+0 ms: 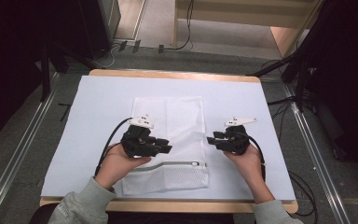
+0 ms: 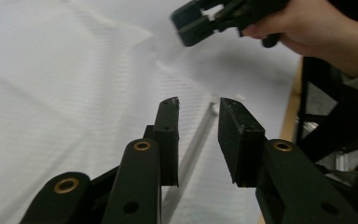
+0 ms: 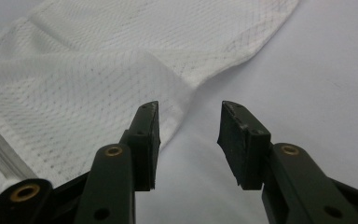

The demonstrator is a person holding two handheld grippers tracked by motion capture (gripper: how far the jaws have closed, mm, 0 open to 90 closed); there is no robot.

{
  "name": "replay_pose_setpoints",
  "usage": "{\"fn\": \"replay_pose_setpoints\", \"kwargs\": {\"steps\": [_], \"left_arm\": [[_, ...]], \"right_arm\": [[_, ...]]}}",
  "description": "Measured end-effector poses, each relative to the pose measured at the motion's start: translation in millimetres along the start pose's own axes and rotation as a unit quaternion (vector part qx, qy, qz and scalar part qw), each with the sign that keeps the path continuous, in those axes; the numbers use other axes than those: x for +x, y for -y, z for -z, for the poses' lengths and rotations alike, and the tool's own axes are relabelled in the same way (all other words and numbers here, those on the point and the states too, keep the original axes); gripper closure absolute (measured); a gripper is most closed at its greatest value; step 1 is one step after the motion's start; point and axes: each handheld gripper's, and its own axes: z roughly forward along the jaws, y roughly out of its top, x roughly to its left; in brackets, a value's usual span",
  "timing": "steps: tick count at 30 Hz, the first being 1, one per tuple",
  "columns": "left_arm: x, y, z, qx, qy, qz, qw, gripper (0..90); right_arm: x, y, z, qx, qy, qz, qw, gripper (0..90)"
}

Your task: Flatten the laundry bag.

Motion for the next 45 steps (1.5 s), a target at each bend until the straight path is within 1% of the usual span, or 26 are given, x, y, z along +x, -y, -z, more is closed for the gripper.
{"fn": "replay_pose_setpoints", "kwargs": {"steps": [1, 2, 3, 4, 5, 7, 8, 9, 12, 15, 18, 19, 20, 23, 25, 28, 30, 32, 35, 38, 40, 41, 42, 44, 45], "left_arm": [[5.6, 2.5, 3.2, -0.004, -0.009, 0.008, 0.9999, 68.8], [12.2, 4.8, 6.7, 0.000, -0.019, 0.012, 0.9997, 68.0], [18.1, 7.3, 9.2, 0.000, -0.033, 0.017, 0.9993, 67.7], [26.0, 10.8, 12.6, 0.001, -0.041, 0.026, 0.9988, 67.3], [30.7, 12.8, 14.3, 0.000, -0.042, 0.033, 0.9986, 67.2], [41.8, 17.7, 17.8, -0.002, -0.054, 0.040, 0.9977, 66.2], [47.7, 20.3, 19.3, -0.002, -0.059, 0.043, 0.9973, 65.8], [54.0, 22.7, 20.8, -0.002, -0.062, 0.049, 0.9969, 65.6], [70.5, 30.9, 23.8, -0.006, -0.075, 0.072, 0.9945, 65.0], [83.1, 37.1, 27.1, -0.005, -0.087, 0.087, 0.9924, 64.0], [93.3, 41.0, 29.7, -0.013, -0.095, 0.095, 0.9908, 61.6], [96.6, 42.1, 29.7, -0.012, -0.098, 0.100, 0.9900, 60.9], [100.0, 43.0, 29.5, -0.009, -0.104, 0.101, 0.9894, 59.9], [108.3, 45.6, 26.6, -0.002, -0.117, 0.110, 0.9870, 57.3], [114.1, 47.4, 24.0, -0.001, -0.121, 0.114, 0.9861, 54.8], [124.7, 51.0, 20.1, -0.003, -0.125, 0.123, 0.9845, 53.4], [131.5, 53.7, 16.6, -0.004, -0.129, 0.133, 0.9827, 52.8], [136.9, 55.4, 13.9, -0.005, -0.130, 0.140, 0.9816, 52.2], [142.6, 55.8, 9.2, -0.005, -0.135, 0.138, 0.9811, 51.3], [146.8, 54.2, 3.6, -0.002, -0.138, 0.143, 0.9799, 51.3], [148.9, 53.5, -1.6, 0.000, -0.126, 0.150, 0.9807, 51.5], [148.8, 52.8, -2.9, -0.002, -0.124, 0.151, 0.9807, 51.4], [148.7, 52.1, -3.7, -0.001, -0.125, 0.152, 0.9804, 51.6], [148.3, 51.4, -4.8, 0.001, -0.127, 0.148, 0.9808, 53.0], [147.4, 51.2, -5.8, 0.001, -0.130, 0.147, 0.9805, 55.2]], "right_arm": [[0.7, -0.9, -1.0, -0.001, -0.001, -0.001, 1.0000, 59.9], [0.6, -1.7, -2.0, 0.000, -0.003, 0.003, 1.0000, 59.9], [1.4, -2.4, -3.0, 0.000, -0.003, 0.002, 1.0000, 59.9], [1.8, -3.1, -4.2, 0.000, -0.004, 0.004, 1.0000, 59.8], [2.6, -3.8, -5.3, 0.003, -0.006, 0.004, 1.0000, 59.7], [3.1, -4.3, -7.1, 0.003, -0.007, 0.007, 0.9999, 59.6], [3.9, -4.5, -7.6, 0.005, -0.009, 0.005, 0.9999, 59.5], [4.0, -4.6, -8.2, 0.004, -0.010, 0.006, 0.9999, 59.4], [4.6, -4.4, -9.3, 0.006, -0.012, 0.006, 0.9999, 59.1], [4.8, -4.2, -9.9, 0.006, -0.015, 0.003, 0.9999, 58.9], [5.3, -3.7, -11.0, 0.007, -0.018, 0.003, 0.9998, 58.6], [5.8, -3.4, -11.4, 0.008, -0.018, 0.003, 0.9998, 58.4], [6.2, -3.2, -12.0, 0.008, -0.017, 0.005, 0.9998, 58.3], [7.8, -2.3, -13.0, 0.011, -0.017, 0.005, 0.9998, 58.0], [8.7, -1.7, -13.7, 0.012, -0.018, 0.005, 0.9998, 57.7], [9.8, -0.4, -14.6, 0.015, -0.017, 0.003, 0.9997, 57.2], [10.3, 0.8, -15.6, 0.016, -0.020, 0.005, 0.9997, 56.9], [11.5, 2.0, -16.7, 0.017, -0.019, 0.005, 0.9997, 56.5], [12.2, 3.6, -17.0, 0.019, -0.016, 0.008, 0.9997, 55.3], [11.3, 5.4, -16.7, 0.019, -0.015, 0.003, 0.9997, 54.4], [9.8, 6.6, -16.1, 0.018, -0.010, 0.000, 0.9998, 54.1], [8.8, 7.0, -15.9, 0.018, -0.010, -0.002, 0.9998, 54.1], [8.2, 7.5, -16.1, 0.018, -0.010, -0.005, 0.9998, 54.1], [7.4, 8.2, -17.8, 0.021, -0.009, -0.008, 0.9997, 53.9], [7.1, 8.6, -19.0, 0.023, -0.008, -0.006, 0.9997, 53.8]]}}
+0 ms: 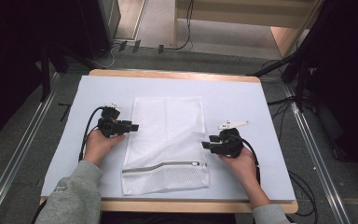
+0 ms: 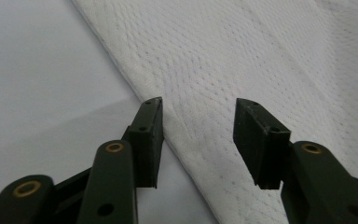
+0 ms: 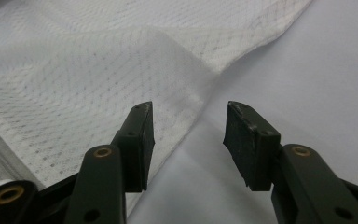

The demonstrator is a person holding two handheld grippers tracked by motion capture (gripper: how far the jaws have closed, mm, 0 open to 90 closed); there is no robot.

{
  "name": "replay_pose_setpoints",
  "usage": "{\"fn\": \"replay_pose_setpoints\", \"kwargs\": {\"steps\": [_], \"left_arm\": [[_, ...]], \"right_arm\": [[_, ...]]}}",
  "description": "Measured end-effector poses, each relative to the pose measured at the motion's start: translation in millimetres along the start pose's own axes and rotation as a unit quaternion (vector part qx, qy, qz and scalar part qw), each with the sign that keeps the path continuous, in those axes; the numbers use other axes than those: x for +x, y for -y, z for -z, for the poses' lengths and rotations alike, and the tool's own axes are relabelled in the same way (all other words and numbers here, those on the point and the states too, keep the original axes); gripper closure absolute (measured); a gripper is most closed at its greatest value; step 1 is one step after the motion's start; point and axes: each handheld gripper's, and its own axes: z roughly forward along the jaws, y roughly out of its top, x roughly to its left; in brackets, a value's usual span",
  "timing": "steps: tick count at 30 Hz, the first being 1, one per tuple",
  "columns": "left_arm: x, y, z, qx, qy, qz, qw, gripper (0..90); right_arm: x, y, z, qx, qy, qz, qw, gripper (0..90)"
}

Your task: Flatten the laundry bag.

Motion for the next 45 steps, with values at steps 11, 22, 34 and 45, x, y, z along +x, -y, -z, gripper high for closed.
{"fn": "replay_pose_setpoints", "kwargs": {"steps": [11, 22, 34, 45], "left_arm": [[-2.0, -0.5, -5.2, 0.003, -0.003, -0.006, 1.0000, 77.5], [3.4, -1.8, -7.4, 0.010, 0.023, 0.019, 0.9995, 89.7], [18.1, -5.8, -2.6, -0.008, 0.008, 0.038, 0.9992, 90.0], [22.8, -19.7, -9.9, -0.014, 0.003, 0.037, 0.9992, 90.0]], "right_arm": [[10.8, -4.1, -22.9, 0.015, -0.001, 0.024, 0.9996, 53.2], [12.7, -6.6, -26.4, 0.014, 0.021, 0.029, 0.9993, 71.2], [6.3, -10.8, -22.5, 0.037, 0.014, 0.001, 0.9992, 87.8], [4.6, -3.9, -13.8, 0.041, 0.005, -0.010, 0.9991, 87.5]]}}
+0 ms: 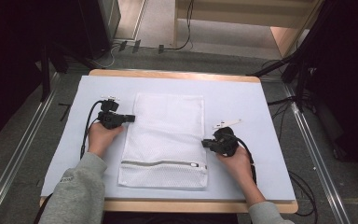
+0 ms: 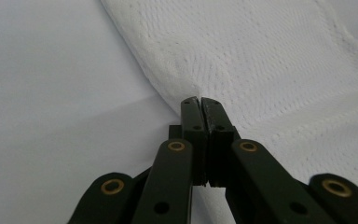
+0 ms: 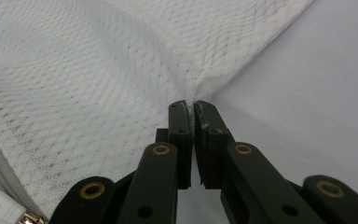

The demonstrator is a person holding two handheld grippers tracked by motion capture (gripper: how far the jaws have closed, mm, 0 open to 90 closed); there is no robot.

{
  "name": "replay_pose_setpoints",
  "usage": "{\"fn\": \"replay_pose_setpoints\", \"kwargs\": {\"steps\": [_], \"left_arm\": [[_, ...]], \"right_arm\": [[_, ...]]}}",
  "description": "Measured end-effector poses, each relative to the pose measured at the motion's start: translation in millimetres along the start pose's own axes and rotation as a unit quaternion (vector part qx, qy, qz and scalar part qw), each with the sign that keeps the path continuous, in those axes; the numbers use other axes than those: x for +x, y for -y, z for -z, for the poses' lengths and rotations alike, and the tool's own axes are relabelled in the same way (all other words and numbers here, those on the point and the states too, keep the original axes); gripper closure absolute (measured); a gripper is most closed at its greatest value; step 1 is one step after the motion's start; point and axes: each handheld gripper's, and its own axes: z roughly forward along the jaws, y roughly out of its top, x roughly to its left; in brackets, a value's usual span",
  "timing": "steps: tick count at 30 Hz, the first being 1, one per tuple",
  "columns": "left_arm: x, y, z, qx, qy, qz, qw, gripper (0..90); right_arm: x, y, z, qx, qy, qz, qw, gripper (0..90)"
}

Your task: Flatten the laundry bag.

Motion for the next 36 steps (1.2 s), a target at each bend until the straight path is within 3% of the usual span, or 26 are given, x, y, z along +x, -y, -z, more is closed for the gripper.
{"fn": "replay_pose_setpoints", "kwargs": {"steps": [2, 5, 12, 17, 19, 23, 25, 30, 36], "left_arm": [[1.1, -0.3, -2.1, 0.001, 0.001, 0.002, 1.0000, 89.9], [1.3, -1.1, -2.8, 0.000, 0.004, 0.004, 1.0000, 89.5], [0.0, 0.2, -3.2, 0.005, 0.002, 0.002, 1.0000, 89.3], [-0.2, 2.7, -1.8, 0.006, 0.002, 0.003, 1.0000, 89.3], [-0.4, 3.3, -2.0, 0.007, 0.004, 0.002, 1.0000, 89.3], [-2.3, 2.9, -1.9, 0.009, 0.001, -0.004, 0.9999, 89.3], [-2.8, 2.7, -1.8, 0.005, 0.001, -0.003, 1.0000, 89.4], [-1.1, -0.9, -2.8, -0.008, -0.001, -0.001, 1.0000, 89.6], [2.5, -2.6, -5.2, -0.006, -0.008, -0.001, 1.0000, 89.2]], "right_arm": [[0.6, 1.5, 0.5, 0.003, 0.002, 0.004, 1.0000, 84.9], [-3.9, 1.7, 4.6, -0.017, 0.002, 0.000, 0.9999, 72.8], [-17.8, -19.6, 7.3, -0.069, 0.010, -0.020, 0.9974, 66.3], [-25.4, -29.9, -12.4, -0.051, 0.021, -0.030, 0.9980, 62.0], [-26.7, -32.5, -21.7, -0.034, 0.025, -0.026, 0.9988, 64.6], [-23.9, -37.0, -28.2, -0.025, 0.057, -0.004, 0.9981, 85.6], [-26.6, -40.9, -29.0, -0.021, 0.058, -0.007, 0.9980, 90.0], [-37.6, -47.8, -34.1, -0.032, 0.059, -0.017, 0.9976, 90.0], [-45.6, -53.9, -38.4, -0.041, 0.065, -0.025, 0.9967, 90.0]]}}
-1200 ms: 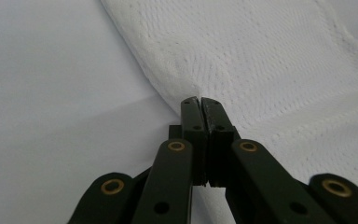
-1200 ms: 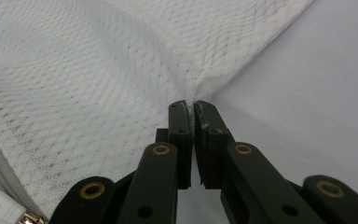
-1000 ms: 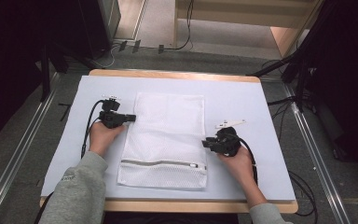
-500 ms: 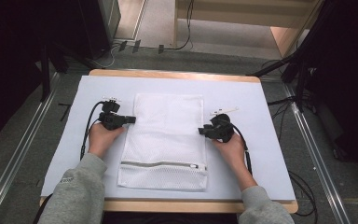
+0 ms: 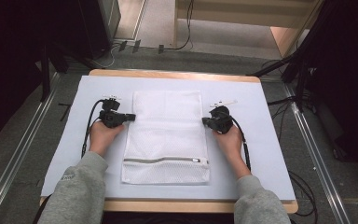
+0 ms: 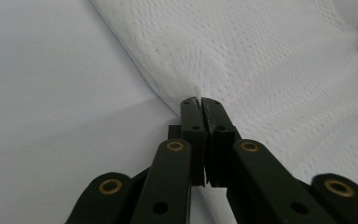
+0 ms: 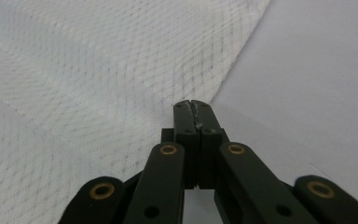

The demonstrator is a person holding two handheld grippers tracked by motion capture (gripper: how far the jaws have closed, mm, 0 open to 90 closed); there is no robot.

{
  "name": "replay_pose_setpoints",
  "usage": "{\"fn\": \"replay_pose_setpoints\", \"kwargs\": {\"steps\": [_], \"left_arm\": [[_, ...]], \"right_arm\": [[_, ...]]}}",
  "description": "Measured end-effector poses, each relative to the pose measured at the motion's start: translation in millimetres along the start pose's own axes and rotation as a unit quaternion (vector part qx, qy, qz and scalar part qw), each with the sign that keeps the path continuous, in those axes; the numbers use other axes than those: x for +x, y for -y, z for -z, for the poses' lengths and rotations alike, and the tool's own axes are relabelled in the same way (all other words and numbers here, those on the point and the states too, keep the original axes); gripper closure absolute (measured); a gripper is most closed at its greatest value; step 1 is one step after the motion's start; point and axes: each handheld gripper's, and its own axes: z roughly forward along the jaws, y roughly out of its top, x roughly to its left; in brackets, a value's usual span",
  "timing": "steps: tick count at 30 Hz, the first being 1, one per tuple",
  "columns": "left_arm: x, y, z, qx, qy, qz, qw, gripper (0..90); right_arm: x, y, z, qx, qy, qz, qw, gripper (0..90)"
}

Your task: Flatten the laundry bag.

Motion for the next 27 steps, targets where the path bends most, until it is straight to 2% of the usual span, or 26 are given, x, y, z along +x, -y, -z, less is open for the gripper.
{"fn": "replay_pose_setpoints", "kwargs": {"steps": [2, 4, 7, 12, 21, 27], "left_arm": [[0.2, 0.2, -0.2, 0.004, 0.004, -0.002, 1.0000, 86.9], [-0.3, -0.3, 0.9, 0.004, 0.009, 0.002, 0.9999, 79.8], [-3.2, -1.9, 5.2, 0.000, 0.011, -0.004, 0.9999, 71.7], [-10.1, -3.0, 12.4, 0.012, 0.020, -0.022, 0.9995, 61.3], [-20.7, -1.6, 23.1, 0.029, 0.030, -0.042, 0.9983, 50.0], [-24.4, -2.9, 26.1, 0.028, 0.040, -0.049, 0.9976, 47.7]], "right_arm": [[-1.2, 0.4, 0.2, 0.000, -0.005, -0.005, 1.0000, 90.0], [-1.2, 0.4, 2.1, -0.001, -0.009, -0.007, 0.9999, 87.2], [0.3, 0.0, 5.3, -0.004, -0.014, -0.005, 0.9999, 82.1], [4.3, -0.1, 12.2, -0.012, -0.026, 0.005, 0.9996, 76.4], [7.5, 6.0, 24.7, -0.017, -0.042, 0.005, 0.9990, 68.8], [12.6, 11.4, 33.5, -0.020, -0.050, 0.009, 0.9985, 63.6]]}}
